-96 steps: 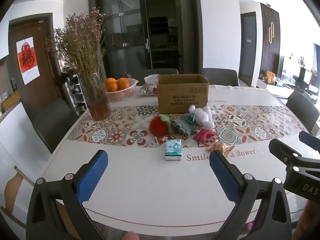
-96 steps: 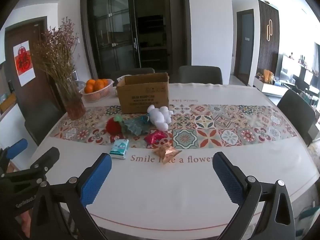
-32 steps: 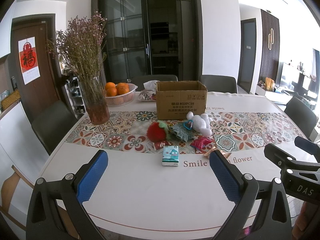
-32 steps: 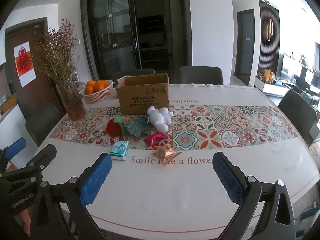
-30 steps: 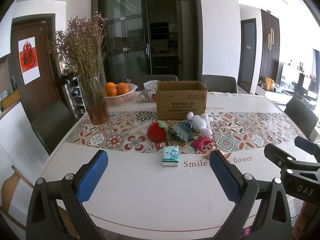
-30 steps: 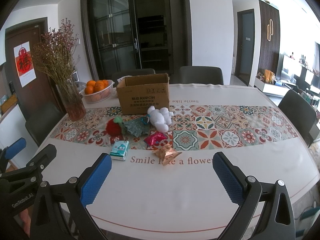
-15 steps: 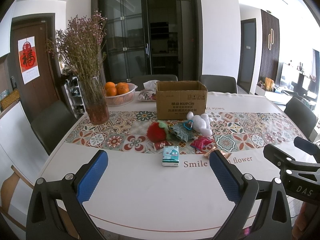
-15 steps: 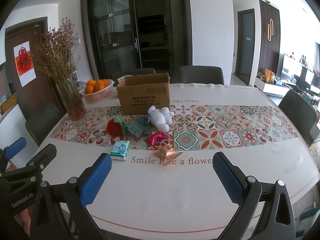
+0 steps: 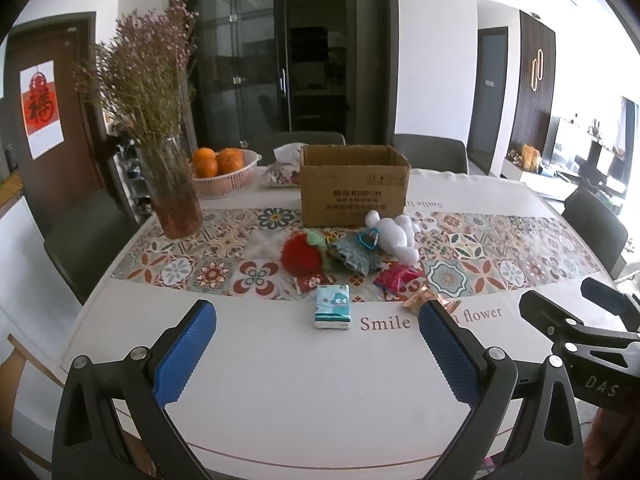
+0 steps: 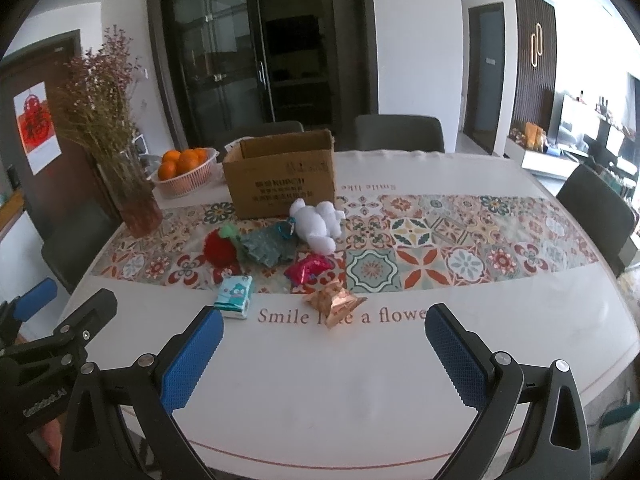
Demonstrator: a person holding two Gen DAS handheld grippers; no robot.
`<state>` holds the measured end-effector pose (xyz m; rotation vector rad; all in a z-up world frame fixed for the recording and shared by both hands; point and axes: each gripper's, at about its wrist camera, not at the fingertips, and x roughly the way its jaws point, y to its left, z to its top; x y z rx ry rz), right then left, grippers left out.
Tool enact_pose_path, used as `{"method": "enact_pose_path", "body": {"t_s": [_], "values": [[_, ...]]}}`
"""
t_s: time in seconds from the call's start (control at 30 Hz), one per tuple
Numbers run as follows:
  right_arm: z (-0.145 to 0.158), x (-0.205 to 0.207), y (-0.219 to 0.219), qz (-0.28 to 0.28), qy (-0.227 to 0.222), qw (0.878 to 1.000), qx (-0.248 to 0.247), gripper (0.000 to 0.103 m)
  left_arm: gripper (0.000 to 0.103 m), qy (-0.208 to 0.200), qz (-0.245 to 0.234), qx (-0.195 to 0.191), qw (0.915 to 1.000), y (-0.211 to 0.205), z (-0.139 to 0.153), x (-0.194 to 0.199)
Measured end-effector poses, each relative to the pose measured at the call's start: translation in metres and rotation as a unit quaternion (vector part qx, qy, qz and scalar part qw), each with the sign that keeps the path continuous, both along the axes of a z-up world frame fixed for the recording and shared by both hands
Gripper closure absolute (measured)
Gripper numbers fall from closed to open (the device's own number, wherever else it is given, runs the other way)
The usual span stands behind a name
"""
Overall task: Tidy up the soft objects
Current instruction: 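Grasp the blue tissue pack with the left gripper while the right gripper grasps the gold biscuit packet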
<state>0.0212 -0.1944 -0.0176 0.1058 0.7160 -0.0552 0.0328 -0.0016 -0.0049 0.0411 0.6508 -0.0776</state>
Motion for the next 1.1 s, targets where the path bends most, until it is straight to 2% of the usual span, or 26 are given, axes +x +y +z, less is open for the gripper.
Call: {"method": "enact_pose_path", "body": {"t_s": [0.3, 0.7, 0.87, 1.1], "values": [[-0.017, 0.044, 0.007, -0.017, 0.047, 0.999, -0.003, 0.001, 0.0, 0.048, -0.027, -0.008, 0.9985, 0.006, -0.019, 0.047], [-0.05, 0.105, 0.016, -0.034, 0.123, 0.992, -0.016, 0.001, 0.0, 0.126, -0.074, -0.008, 0.9892, 0.012, -0.056, 0.115], [-0.065, 0.129, 0.012, -0.022, 0.156, 0.987, -0.016, 0.001, 0.002, 0.165, -0.072, -0.01, 0.9837, 0.009, -0.074, 0.136], [-0.097, 0.16, 0.002, 0.023, 0.205, 0.978, -0.017, 0.001, 0.004, 0.213, -0.043, -0.001, 0.9761, -0.002, -0.103, 0.154]]}}
